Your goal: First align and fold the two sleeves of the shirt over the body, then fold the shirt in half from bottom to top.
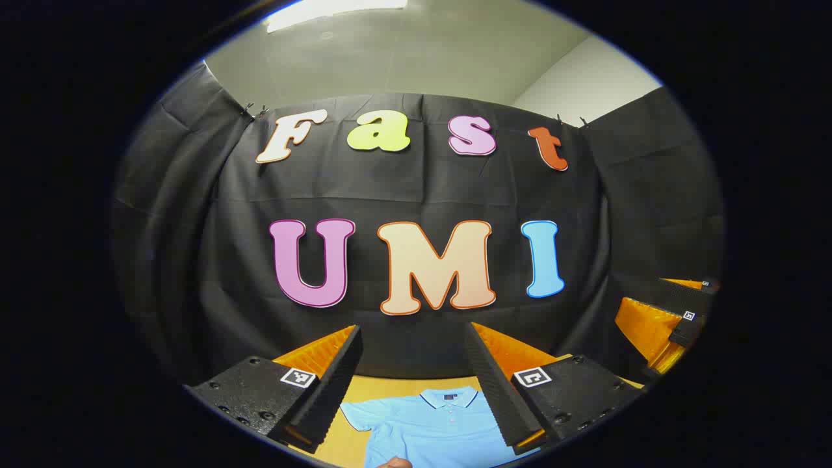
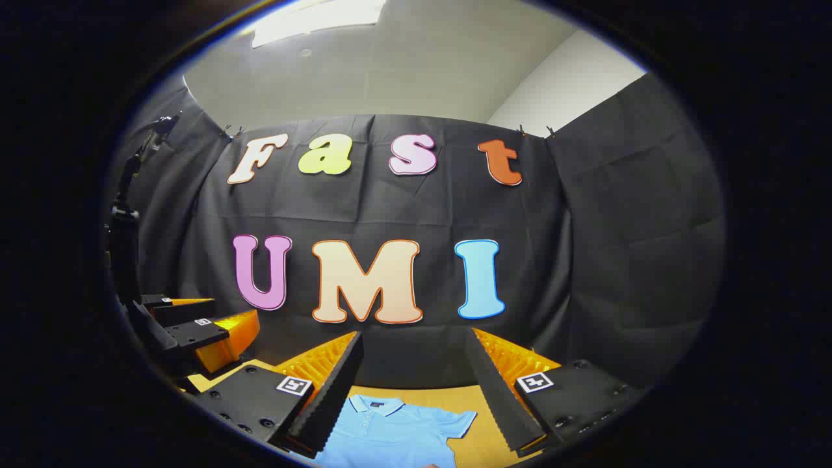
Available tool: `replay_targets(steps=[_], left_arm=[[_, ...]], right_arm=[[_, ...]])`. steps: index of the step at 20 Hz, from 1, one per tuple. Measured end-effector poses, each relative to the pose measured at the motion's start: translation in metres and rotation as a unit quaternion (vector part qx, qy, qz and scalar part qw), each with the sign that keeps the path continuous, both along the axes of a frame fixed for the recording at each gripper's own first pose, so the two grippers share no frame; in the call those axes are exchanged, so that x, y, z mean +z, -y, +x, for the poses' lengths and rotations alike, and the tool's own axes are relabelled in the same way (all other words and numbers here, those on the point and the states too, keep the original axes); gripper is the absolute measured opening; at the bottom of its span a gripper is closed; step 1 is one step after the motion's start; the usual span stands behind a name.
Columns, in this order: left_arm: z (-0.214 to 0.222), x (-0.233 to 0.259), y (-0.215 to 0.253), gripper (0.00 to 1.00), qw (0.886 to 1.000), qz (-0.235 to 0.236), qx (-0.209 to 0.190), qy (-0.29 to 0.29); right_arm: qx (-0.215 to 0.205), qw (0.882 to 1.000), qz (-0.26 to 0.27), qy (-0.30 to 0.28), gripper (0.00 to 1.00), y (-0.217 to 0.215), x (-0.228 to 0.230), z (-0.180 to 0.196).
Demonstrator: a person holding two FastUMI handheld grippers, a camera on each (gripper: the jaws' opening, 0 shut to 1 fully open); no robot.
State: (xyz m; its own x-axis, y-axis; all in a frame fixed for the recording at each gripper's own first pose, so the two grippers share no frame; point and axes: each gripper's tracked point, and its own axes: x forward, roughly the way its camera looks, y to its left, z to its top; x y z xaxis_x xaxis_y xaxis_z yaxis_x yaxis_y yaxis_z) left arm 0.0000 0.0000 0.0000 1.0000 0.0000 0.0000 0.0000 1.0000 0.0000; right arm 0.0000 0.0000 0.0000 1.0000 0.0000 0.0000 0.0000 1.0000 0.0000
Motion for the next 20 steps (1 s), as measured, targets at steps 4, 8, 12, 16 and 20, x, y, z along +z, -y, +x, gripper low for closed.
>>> replay_targets(steps=[4,8,12,16,20], left_arm=[[-0.001,-0.004,-0.004,0.94,1.0,-0.005,0.004,-0.005],[-0.003,-0.007,-0.002,0.94,1.0,-0.007,0.002,-0.008],[-0.007,-0.006,0.0,0.94,1.0,-0.007,0.004,-0.006],[-0.009,-0.005,0.006,0.94,1.0,-0.005,0.005,-0.005],[-0.013,-0.004,0.006,0.94,1.0,-0.007,0.013,0.001]], right_arm=[[-0.006,1.0,-0.003,-0.002,0.98,0.003,0.0,0.0],[-0.014,1.0,-0.014,-0.01,0.98,0.009,-0.005,-0.001],[-0.017,1.0,-0.018,-0.004,0.98,0.016,-0.001,-0.004],[-0.019,1.0,-0.016,-0.001,0.98,0.024,-0.002,-0.003],[-0.013,1.0,-0.024,-0.01,0.98,0.033,-0.012,0.003]])
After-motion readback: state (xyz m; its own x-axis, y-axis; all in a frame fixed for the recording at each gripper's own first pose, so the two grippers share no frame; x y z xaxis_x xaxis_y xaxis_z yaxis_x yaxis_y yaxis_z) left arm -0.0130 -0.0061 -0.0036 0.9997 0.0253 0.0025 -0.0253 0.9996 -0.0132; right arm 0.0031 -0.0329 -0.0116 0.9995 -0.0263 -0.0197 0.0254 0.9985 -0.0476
